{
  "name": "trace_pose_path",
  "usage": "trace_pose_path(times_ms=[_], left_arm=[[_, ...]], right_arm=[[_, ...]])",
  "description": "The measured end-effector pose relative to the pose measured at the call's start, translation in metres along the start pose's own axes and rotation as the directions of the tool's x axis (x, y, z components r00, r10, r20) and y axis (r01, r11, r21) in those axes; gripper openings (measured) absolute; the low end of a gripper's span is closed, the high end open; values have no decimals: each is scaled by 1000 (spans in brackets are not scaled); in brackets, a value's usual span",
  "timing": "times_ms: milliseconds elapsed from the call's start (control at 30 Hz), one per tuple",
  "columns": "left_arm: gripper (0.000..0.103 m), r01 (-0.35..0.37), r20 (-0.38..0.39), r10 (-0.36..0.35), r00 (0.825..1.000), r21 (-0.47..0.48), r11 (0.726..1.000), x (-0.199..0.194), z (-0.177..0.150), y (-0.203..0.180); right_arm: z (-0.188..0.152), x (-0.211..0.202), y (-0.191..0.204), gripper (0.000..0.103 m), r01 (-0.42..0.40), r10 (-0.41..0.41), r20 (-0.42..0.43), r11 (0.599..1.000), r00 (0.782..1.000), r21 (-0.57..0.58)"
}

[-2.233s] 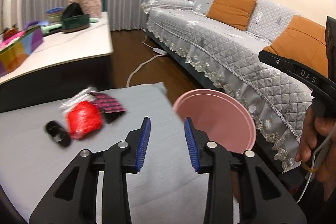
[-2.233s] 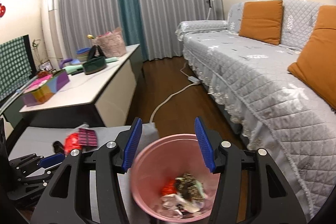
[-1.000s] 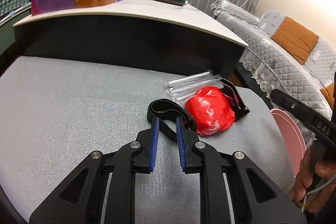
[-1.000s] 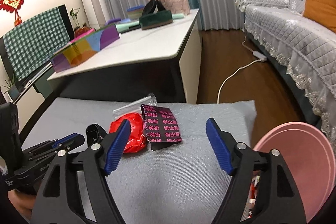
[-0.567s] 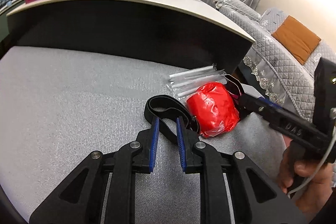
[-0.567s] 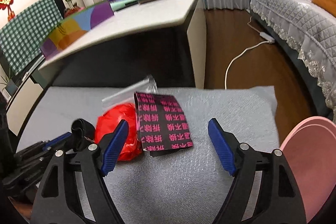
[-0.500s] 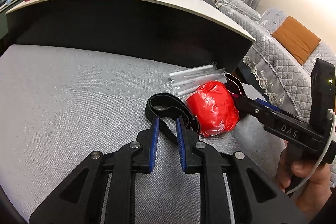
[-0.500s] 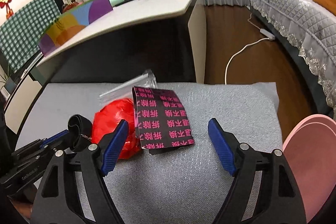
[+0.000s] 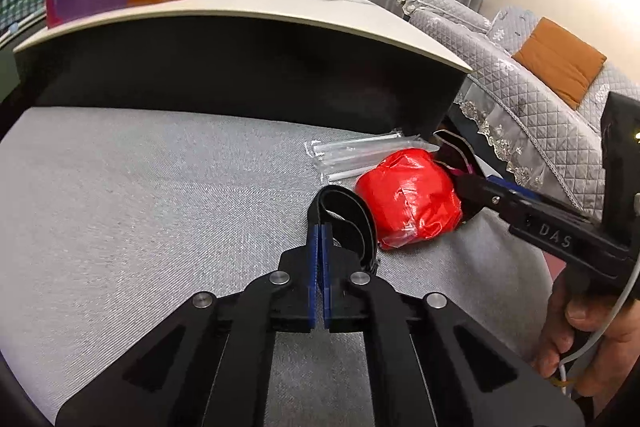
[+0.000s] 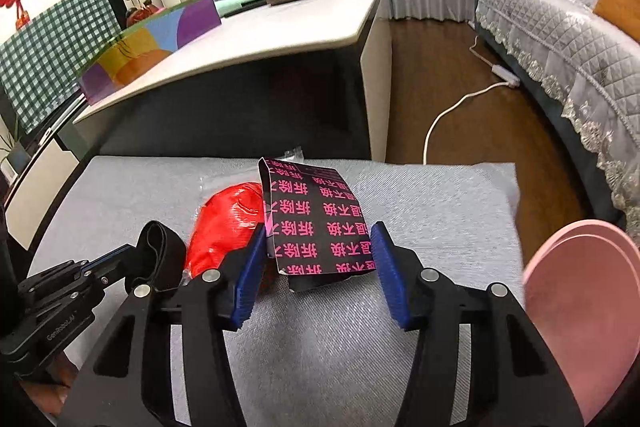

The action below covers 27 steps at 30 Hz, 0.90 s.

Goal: Collect trash

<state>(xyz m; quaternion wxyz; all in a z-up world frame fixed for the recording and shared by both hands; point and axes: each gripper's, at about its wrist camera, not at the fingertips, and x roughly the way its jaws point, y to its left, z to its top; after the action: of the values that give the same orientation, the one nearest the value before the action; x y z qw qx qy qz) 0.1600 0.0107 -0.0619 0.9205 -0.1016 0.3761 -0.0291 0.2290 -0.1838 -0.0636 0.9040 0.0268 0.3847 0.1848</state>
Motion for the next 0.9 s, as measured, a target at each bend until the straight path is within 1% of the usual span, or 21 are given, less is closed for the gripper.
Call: trace_pose_path(times_ms=[100,367,633,667,700,733,767,800,867,900], left_arm=[[2,0,12,0,1000,11,1000,-7,0,-2],[2,14,48,-16,999,23,1000,-34,-1,-4],[2,33,89,-36,995,38,999,-67,-5,-9],[2,34,94,-38,995,40,999,-71,-5,-10],[2,35,99,-39,994,43,998,-76,-6,-10],[2,36,105,-41,994,48,998,-81,-7,-11],[2,37,108,-43,993,51,998,-84,-8,-13],[2,39,112,-45,993,54,998,-88,-9,-13],[2,43,117,-50,992,63,997,-96,-12,-16],[2,44,119,-51,992,66,997,-99,-14,-17]], right_arm=[[-1,-15,1,52,23,-22,26,1000,999,-9],[-9,-50,11,53,47,-44,55,998,997,-52],[-18,-89,21,53,36,-30,86,997,996,-71],[-20,-95,23,51,33,-26,90,997,996,-74],[-22,-100,25,45,30,-23,94,996,995,-78],[-24,-106,27,44,27,-19,96,996,995,-84],[-26,-112,29,40,27,-18,102,996,995,-89],[-28,-115,30,34,29,-19,107,995,994,-92],[-34,-124,34,26,27,-16,107,994,994,-103],[-36,-125,35,25,26,-15,104,994,994,-106]])
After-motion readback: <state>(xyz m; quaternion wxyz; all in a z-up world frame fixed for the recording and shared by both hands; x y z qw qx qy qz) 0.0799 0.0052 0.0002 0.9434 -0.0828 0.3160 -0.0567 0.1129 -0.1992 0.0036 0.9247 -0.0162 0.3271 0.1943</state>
